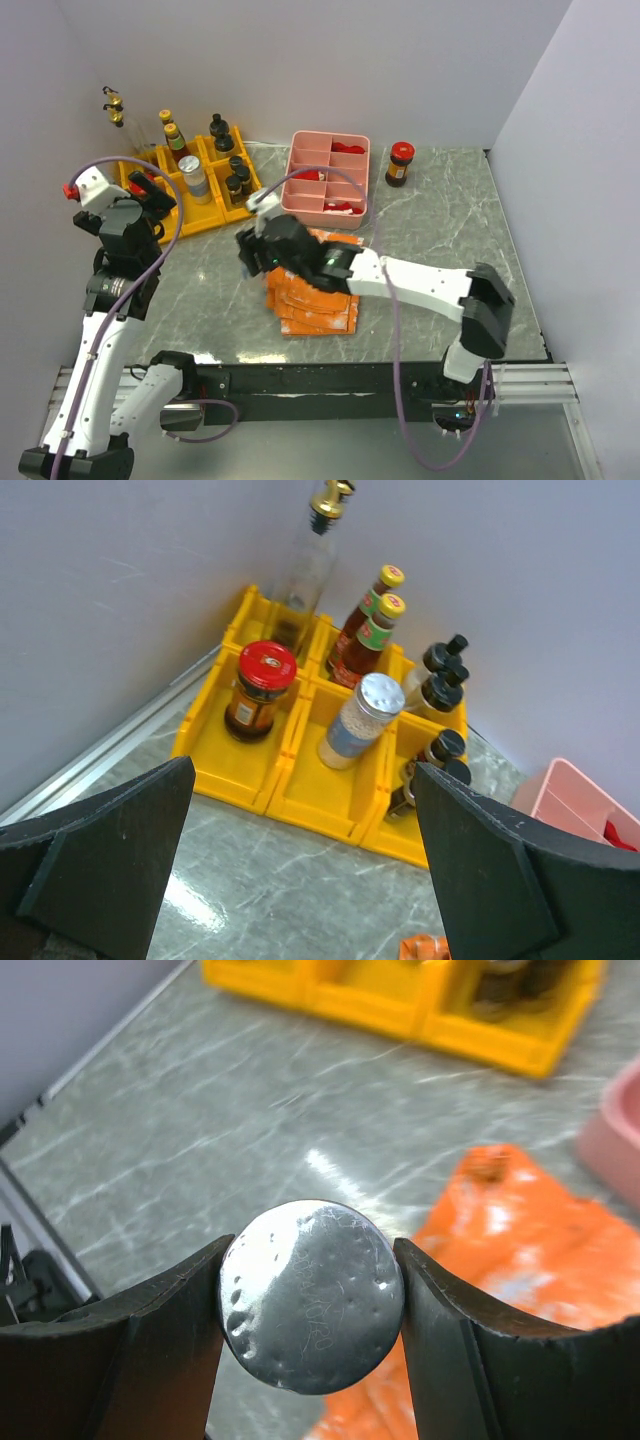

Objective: Organize the condiment bottles
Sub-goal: Place the bottle at the center of the board, then pick up the bottle from the center of the board.

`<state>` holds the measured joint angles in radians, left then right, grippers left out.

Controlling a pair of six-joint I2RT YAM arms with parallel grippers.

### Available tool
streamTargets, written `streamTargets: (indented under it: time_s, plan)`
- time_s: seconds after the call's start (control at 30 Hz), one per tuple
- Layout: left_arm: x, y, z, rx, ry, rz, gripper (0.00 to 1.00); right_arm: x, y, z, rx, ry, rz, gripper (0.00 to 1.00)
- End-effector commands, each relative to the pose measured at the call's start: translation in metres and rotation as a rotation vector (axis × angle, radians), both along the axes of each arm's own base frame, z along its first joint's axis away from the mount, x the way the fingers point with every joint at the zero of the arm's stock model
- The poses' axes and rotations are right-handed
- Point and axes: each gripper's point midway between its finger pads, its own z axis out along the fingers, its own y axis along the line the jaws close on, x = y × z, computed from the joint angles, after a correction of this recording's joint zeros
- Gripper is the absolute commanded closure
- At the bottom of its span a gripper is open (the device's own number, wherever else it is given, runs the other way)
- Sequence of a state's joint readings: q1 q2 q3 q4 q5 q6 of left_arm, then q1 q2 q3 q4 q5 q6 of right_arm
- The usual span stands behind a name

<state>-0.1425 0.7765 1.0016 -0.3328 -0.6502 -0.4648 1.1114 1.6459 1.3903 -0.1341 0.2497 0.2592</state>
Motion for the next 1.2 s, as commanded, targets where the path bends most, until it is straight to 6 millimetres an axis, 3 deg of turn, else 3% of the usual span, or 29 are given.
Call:
streamTargets:
  time_s: [0.0,0.17,0.37,0.47,0.63,0.73,0.93,1.03,1.1,1.13,1.17]
  plan:
    - [-0.003,0.012,0.008,0.001,-0.041,0.07,0.03,-0.002,0.04,0.03,0.089,-0.077,0.009,0.61]
    - [0.0,0.01,0.005,0.005,-0.033,0.058,0.04,-0.01,0.07,0.002,0.039,-0.081,0.019,0.59]
    - [0.002,0.007,0.006,0.001,-0.032,0.035,0.04,-0.016,0.082,-0.028,-0.001,-0.092,0.02,0.58]
    - [0.003,0.004,0.006,-0.001,-0.037,0.01,0.04,-0.019,0.085,-0.038,-0.007,-0.129,0.008,0.51]
    - [0.007,0.001,0.003,0.004,-0.022,-0.008,0.04,-0.021,0.084,-0.051,-0.042,-0.13,-0.012,0.27]
    - [0.01,0.0,0.0,0.003,-0.011,-0.013,0.04,-0.024,0.082,-0.045,-0.034,-0.133,-0.014,0.17]
    - [0.02,-0.012,-0.007,-0.018,0.008,-0.073,0.04,-0.029,0.061,-0.019,-0.019,-0.14,-0.021,0.07]
    - [0.027,-0.024,-0.017,-0.065,0.037,-0.127,0.04,-0.035,0.04,0.01,0.021,-0.145,-0.029,0.06]
    - [0.029,-0.029,-0.029,-0.124,0.062,-0.129,0.04,-0.039,0.024,0.008,0.005,-0.139,-0.032,0.05]
    - [0.034,-0.037,-0.039,-0.14,0.1,-0.162,0.04,-0.042,0.014,0.023,0.03,-0.145,-0.035,0.04]
    - [0.036,-0.041,-0.04,-0.147,0.118,-0.181,0.03,-0.045,0.004,0.015,0.012,-0.14,-0.038,0.04]
